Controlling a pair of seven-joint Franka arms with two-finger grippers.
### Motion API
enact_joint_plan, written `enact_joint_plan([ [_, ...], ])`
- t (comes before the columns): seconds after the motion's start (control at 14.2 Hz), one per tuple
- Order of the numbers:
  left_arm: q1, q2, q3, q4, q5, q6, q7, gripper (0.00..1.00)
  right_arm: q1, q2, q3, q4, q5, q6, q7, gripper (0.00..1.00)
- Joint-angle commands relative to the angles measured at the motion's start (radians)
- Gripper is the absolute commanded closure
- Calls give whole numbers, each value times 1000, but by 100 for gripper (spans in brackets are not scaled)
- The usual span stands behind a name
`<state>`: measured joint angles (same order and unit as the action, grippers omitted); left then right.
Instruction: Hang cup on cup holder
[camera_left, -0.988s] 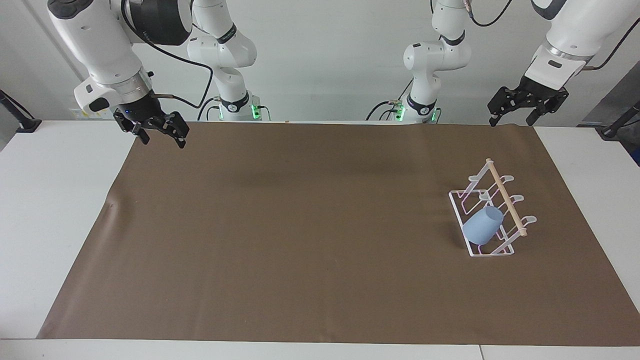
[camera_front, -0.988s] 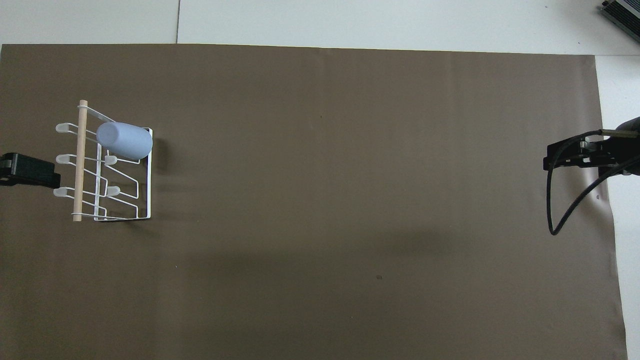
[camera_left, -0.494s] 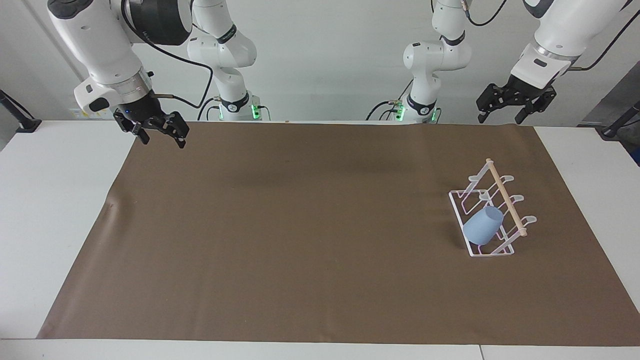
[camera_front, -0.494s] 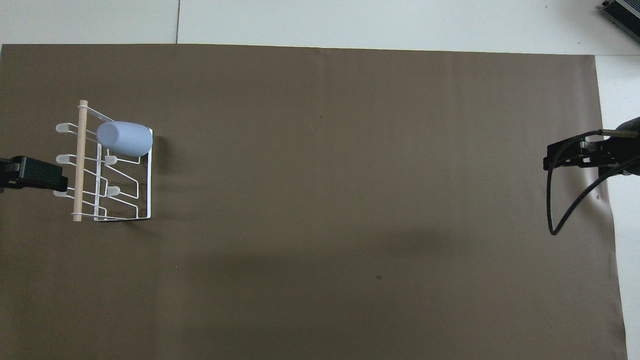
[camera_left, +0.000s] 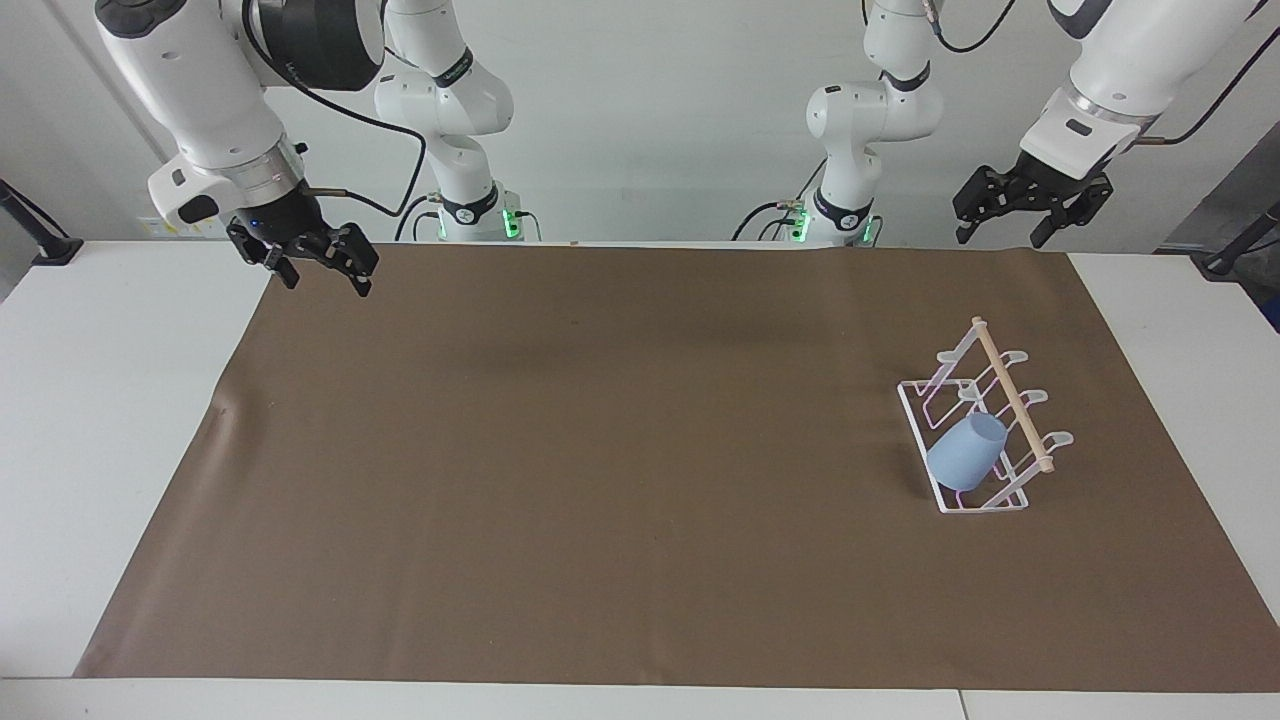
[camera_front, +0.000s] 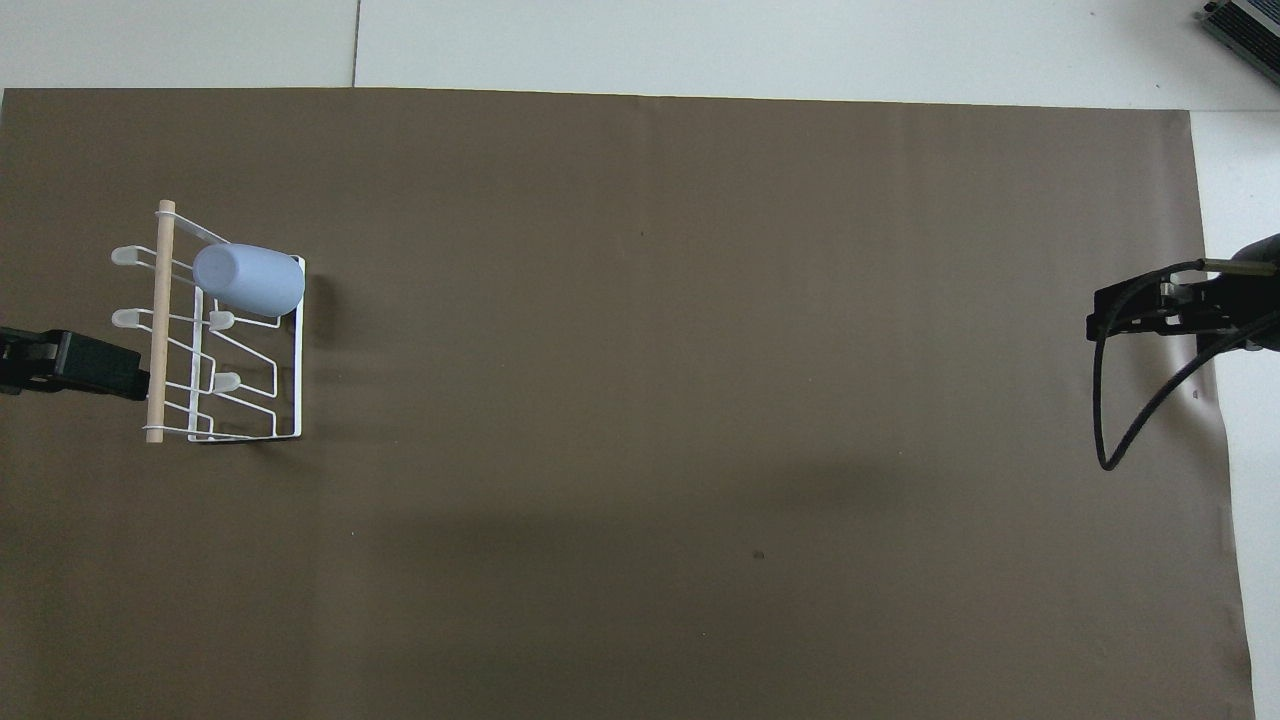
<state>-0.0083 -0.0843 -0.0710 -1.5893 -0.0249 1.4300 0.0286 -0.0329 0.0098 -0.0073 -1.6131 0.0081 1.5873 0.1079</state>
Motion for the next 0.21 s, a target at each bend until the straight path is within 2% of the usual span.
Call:
enact_joint_plan([
  [0.0,-10,-26,11,-24,-1,1,17,0,4,-17,-6,-21,16,6,13,0],
  [0.14,-12,-28,11,-29,-1,3,17,0,4,-17,-6,-21,16,7,15,0],
])
